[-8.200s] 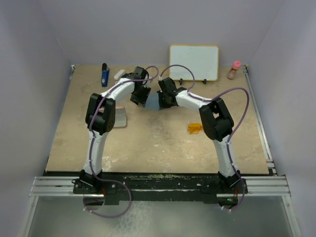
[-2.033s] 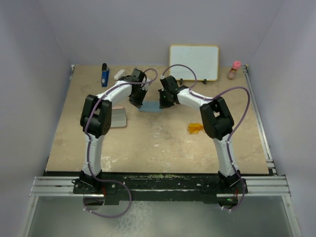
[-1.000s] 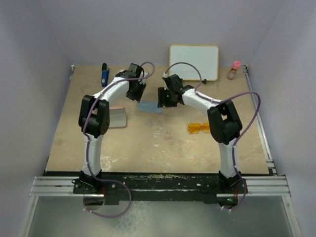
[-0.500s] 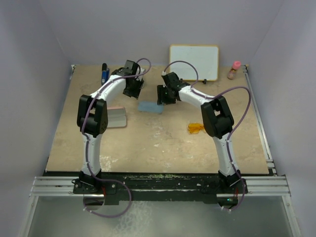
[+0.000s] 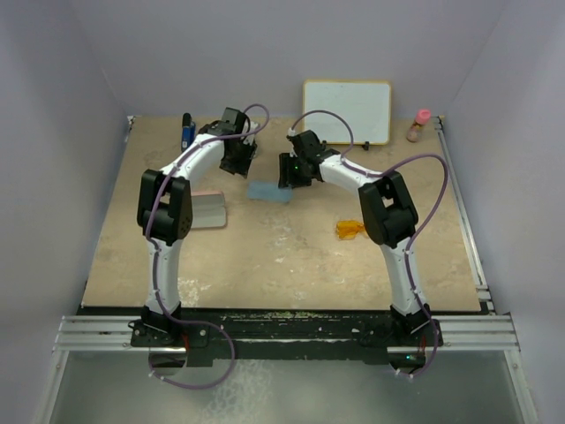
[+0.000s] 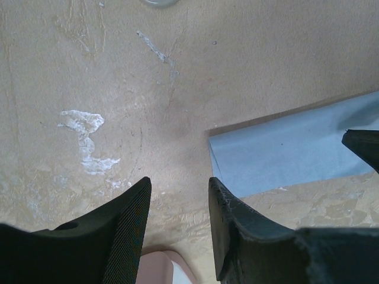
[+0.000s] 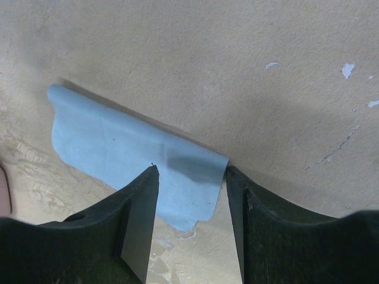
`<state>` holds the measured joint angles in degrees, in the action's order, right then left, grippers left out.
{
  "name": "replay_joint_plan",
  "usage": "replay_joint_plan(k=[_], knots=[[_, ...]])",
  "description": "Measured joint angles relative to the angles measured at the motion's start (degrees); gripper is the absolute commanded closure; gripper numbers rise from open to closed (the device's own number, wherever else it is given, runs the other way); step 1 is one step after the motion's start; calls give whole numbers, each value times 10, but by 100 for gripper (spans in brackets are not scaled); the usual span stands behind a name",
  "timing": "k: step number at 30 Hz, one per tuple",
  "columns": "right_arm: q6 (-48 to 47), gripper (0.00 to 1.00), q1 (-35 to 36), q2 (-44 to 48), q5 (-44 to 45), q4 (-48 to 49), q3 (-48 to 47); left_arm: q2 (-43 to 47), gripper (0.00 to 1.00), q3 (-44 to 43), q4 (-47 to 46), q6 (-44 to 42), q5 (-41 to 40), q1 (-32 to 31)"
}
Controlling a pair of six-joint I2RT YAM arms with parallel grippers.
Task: Organize the sunglasses
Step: Pick up the glasses cleaning cloth from the center of the board.
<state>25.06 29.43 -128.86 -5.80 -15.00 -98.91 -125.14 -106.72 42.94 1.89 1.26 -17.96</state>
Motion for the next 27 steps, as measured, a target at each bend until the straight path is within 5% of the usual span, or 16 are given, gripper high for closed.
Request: replay_joint_plan(k=[3,11,16,27], knots=[[0,49,0,0,-6,6,0,0,52,-2,1,0,1,0],[0,74,-2,-2,-19,12,6,-11,50,-22,1,0,21,0],[1,100,-2,-5,-25,12,7,-27,47,-25,0,-3,34,0],[3,100,-2,-9,-28,16,7,-65,42,-44,4,-11,45,0]])
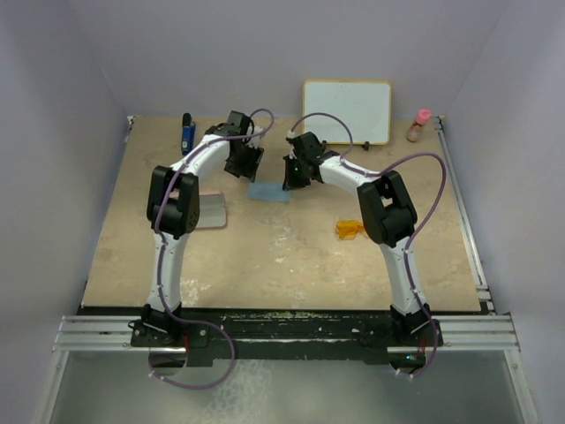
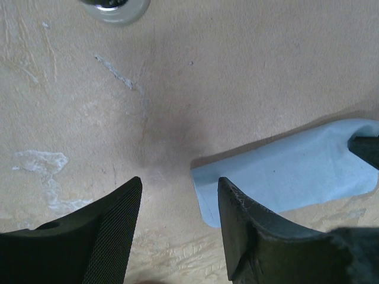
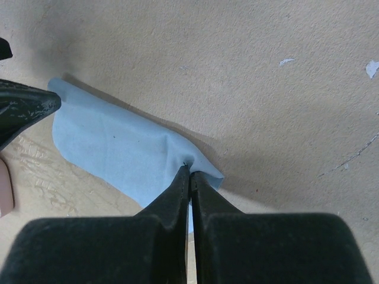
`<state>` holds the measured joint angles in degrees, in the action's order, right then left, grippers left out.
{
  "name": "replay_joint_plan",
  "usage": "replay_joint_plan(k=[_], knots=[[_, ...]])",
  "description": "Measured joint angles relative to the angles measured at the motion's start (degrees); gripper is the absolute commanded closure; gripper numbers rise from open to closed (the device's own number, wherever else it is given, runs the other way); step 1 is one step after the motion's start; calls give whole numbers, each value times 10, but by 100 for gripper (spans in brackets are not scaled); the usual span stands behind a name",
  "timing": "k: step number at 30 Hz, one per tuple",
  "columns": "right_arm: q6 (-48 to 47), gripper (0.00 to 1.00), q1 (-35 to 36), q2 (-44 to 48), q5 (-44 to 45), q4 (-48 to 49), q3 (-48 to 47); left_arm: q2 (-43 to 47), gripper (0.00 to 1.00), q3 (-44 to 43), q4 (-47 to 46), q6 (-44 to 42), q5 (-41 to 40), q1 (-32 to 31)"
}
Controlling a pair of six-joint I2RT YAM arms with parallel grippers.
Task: Organize the sunglasses
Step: Pick up the glasses cleaning cloth from the center of the board.
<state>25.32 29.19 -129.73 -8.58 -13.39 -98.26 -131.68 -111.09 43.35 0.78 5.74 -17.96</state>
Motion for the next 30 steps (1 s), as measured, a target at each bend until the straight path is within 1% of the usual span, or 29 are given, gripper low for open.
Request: replay_joint_plan(k=[9,17,20,27,30], knots=[[0,100,0,0,0,1,0,-26,41,-19,0,0,-1,-1],[0,100,0,0,-1,2,0,-27,41,-21,2,3,5,-1],[0,100,0,-1,-2,4,0,-27,43,-21,2,6,11,-2],[0,100,0,-1,-2,5,0,-27,54,-20,5,14,27,-13],[0,100,0,-1,-2,6,1,-27,65,-17,4,16,35,-17]])
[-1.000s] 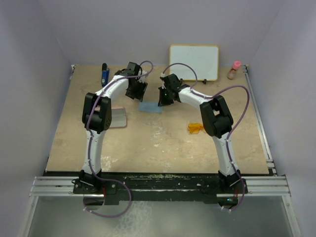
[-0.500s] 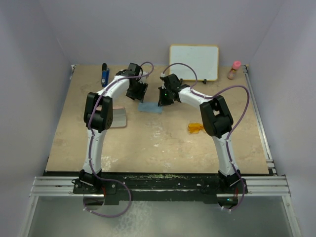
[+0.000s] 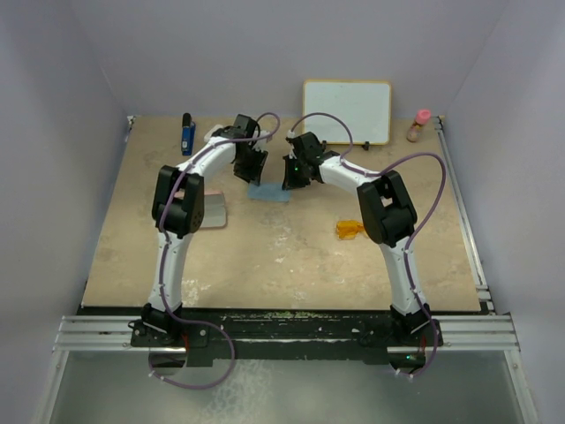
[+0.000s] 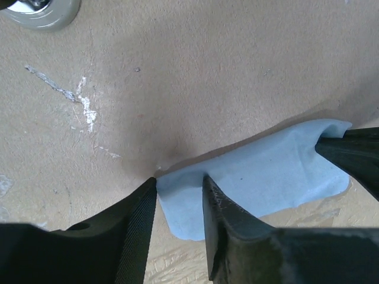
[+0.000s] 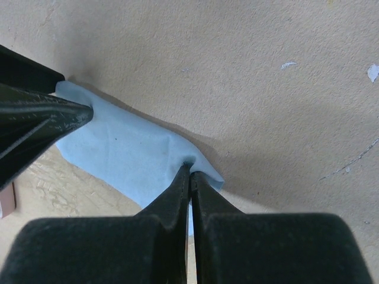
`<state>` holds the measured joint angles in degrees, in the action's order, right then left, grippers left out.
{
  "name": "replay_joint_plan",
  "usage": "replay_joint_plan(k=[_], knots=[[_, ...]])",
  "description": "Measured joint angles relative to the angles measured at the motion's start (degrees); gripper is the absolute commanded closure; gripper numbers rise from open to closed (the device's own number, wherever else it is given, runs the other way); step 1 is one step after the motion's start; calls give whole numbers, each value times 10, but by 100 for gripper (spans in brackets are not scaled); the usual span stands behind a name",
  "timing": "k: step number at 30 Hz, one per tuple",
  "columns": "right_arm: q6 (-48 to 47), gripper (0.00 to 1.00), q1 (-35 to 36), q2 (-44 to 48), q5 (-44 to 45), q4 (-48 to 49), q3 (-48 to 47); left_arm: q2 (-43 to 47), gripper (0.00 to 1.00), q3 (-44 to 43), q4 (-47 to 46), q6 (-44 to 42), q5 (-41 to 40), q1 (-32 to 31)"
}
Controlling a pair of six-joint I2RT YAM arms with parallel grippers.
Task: Organize the sunglasses
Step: Pick up the glasses cleaning cloth from the center of the board.
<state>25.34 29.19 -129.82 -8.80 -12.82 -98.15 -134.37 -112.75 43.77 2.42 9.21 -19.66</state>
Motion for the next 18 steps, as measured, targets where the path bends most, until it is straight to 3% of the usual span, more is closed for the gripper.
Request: replay_joint_plan(k=[7,18], knots=[[2,100,0,0,-3,5,1,4,96,14,-14,1,7,0],[0,100,0,5,-4,17,12,17,97,33,-16,0,13,0]])
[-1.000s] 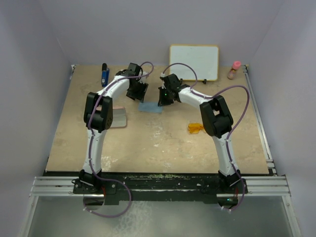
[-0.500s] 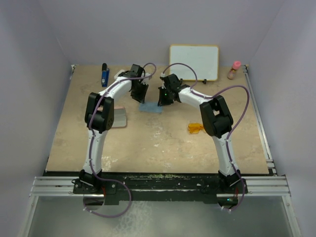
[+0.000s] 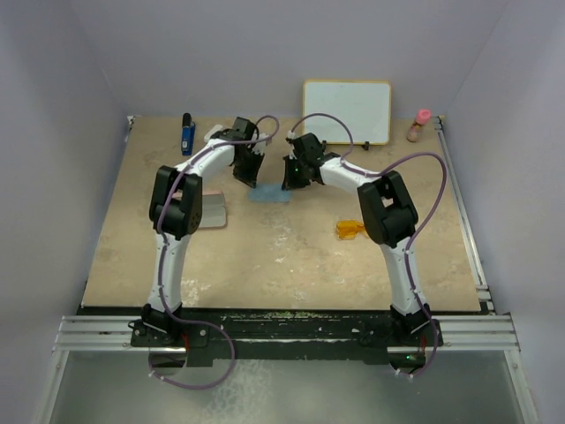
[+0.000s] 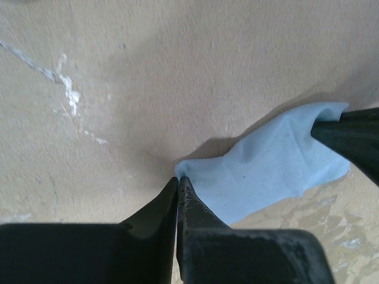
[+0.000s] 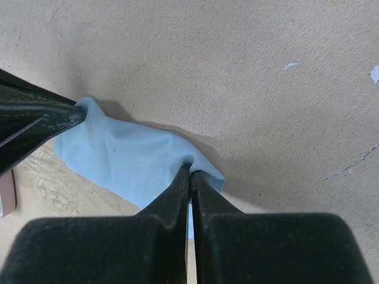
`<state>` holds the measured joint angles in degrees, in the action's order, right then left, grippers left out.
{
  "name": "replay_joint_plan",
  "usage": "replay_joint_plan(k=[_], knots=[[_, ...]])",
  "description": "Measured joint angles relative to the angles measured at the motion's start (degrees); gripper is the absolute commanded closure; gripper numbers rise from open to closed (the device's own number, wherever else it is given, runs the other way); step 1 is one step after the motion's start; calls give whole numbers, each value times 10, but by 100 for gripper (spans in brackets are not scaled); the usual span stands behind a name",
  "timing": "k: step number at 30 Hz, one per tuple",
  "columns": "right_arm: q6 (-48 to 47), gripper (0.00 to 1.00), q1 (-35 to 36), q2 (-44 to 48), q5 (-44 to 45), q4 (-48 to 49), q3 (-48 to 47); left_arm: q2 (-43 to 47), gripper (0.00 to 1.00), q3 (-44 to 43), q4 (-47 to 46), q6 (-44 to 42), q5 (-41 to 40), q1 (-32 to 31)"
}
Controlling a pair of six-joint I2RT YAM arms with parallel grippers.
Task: Organize the sunglasses
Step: Pick up the glasses cleaning cloth from the center of the board.
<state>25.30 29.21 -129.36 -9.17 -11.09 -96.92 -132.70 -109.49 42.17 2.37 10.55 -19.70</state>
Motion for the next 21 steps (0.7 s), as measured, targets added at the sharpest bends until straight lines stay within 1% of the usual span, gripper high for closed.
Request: replay_joint_plan(k=[9,12,17,21], knots=[[1,100,24,44,12,-8,45,54,97,42,20,0,28,-2],[2,100,36,70,18,-15,50,93,97,55,17,0,34,-2],[4,100,53,113,24,-20,50,172,97,106,-6,2,54,-3],[11,100,67,143,36,-21,60,197,97,123,-5,0,64,-2]])
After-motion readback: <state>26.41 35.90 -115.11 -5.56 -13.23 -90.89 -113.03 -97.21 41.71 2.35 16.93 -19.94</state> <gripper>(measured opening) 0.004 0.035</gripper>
